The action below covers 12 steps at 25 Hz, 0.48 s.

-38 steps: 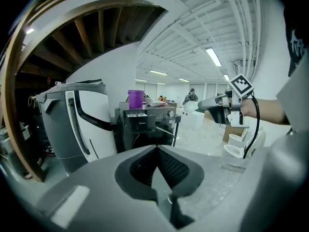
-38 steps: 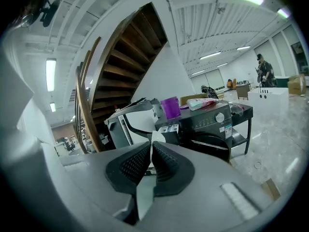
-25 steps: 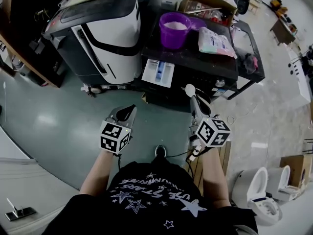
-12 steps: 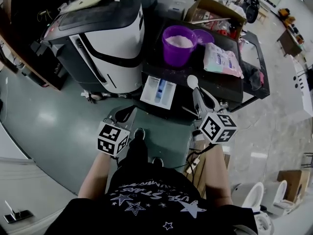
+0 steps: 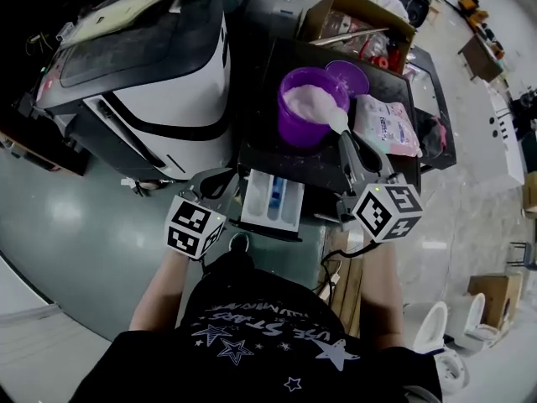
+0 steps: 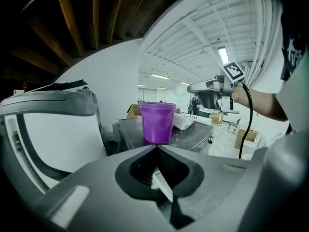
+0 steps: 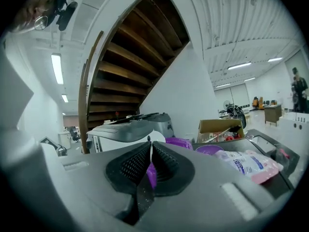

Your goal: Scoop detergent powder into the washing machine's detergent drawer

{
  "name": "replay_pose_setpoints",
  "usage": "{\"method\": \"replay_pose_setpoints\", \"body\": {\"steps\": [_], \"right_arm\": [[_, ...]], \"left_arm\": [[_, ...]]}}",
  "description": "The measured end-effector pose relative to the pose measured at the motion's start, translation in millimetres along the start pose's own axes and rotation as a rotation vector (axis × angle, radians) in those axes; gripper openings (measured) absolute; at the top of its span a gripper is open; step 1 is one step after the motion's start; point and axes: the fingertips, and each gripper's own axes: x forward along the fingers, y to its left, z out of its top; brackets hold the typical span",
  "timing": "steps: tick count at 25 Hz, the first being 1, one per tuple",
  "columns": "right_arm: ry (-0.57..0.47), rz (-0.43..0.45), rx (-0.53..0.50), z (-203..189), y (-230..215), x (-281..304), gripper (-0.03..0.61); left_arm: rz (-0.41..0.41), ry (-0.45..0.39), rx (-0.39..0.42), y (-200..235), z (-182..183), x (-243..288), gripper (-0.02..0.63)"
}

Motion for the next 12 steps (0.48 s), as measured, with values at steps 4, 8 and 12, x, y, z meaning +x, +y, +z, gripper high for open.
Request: {"method": "replay_pose_setpoints", "body": {"steps": [4, 8, 12], "right_arm": [[0.051, -0.025, -0.047, 6, -11, 32, 0.035], [0.158, -0.017, -0.119, 5, -18, 58, 0.035], [0.325, 0.012, -0.271, -4, -23, 80, 0.035]], "left_arm": [[-0.038, 0.004, 0.005, 24, 12, 23, 0.000], [-0.073, 0.003, 0.019, 41, 23, 43, 0.000], [-0.099, -0.002, 0.031, 54, 31, 59, 0.000]]}}
